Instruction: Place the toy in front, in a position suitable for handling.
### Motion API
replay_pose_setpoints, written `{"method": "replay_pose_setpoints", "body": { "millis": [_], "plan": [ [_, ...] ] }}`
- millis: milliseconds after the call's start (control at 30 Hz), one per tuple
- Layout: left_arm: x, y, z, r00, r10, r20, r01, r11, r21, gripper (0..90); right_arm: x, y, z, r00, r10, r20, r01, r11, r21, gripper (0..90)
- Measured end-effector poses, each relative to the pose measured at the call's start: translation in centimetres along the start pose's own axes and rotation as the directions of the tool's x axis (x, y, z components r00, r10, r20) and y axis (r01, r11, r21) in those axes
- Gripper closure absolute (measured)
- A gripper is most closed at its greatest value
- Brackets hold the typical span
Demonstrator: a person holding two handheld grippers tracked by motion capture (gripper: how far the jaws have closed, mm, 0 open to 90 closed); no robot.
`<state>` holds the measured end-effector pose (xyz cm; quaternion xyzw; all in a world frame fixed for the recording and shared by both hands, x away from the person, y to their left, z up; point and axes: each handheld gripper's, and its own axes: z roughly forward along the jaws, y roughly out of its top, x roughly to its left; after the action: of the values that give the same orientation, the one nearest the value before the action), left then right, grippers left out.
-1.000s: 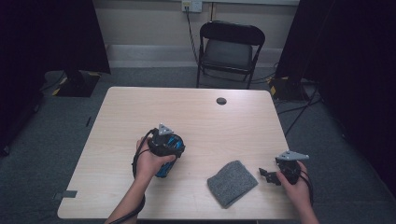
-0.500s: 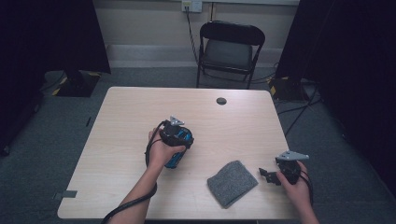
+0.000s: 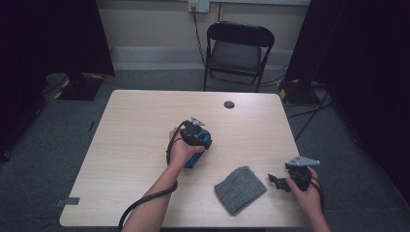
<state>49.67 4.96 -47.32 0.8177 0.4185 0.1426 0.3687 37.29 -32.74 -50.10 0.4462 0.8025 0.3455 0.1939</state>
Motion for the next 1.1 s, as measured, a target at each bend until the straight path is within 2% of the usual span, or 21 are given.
{"method": "replay_pose_setpoints", "body": {
  "millis": [100,233,367,433,533,667,1000,1100],
  "plan": [
    [-0.2,0.1,0.8,0.9999,0.010,0.005,-0.010,0.9999,0.002,25.4,0.0,0.0,0.0,1.0000,0.000,0.000,0.000,1.000,0.000,9.9],
    [-0.2,0.1,1.5,0.9998,-0.020,-0.006,0.020,0.9998,0.000,25.3,0.0,0.0,0.0,1.0000,-0.001,0.000,0.001,1.000,0.000,9.9],
    [0.0,-0.3,2.0,0.9995,-0.031,0.007,0.031,0.9995,-0.009,25.2,0.0,0.0,0.0,1.0000,-0.002,0.000,0.002,1.000,0.000,9.9],
    [0.0,-0.2,2.1,0.9994,-0.036,0.000,0.036,0.9993,-0.006,25.2,0.0,0.0,0.0,1.0000,-0.003,-0.001,0.003,1.000,0.000,9.9],
    [-0.1,-0.1,2.3,0.9997,-0.022,-0.009,0.022,0.9997,0.006,25.1,0.0,0.0,0.0,1.0000,-0.004,-0.001,0.004,1.000,0.000,9.9],
    [-0.5,0.1,2.6,0.9990,-0.008,-0.043,0.010,0.9987,0.050,25.0,0.0,0.0,0.0,1.0000,-0.004,-0.002,0.004,1.000,0.000,9.9],
    [-0.4,0.1,2.6,0.9992,-0.010,-0.039,0.012,0.9983,0.057,24.5,0.0,0.0,0.0,1.0000,-0.004,-0.002,0.004,1.000,0.000,9.8],
    [-0.2,0.0,2.6,0.9993,-0.027,-0.026,0.028,0.9987,0.043,22.3,0.0,0.0,0.0,1.0000,-0.004,-0.002,0.004,1.000,0.000,9.8]
  ]
}}
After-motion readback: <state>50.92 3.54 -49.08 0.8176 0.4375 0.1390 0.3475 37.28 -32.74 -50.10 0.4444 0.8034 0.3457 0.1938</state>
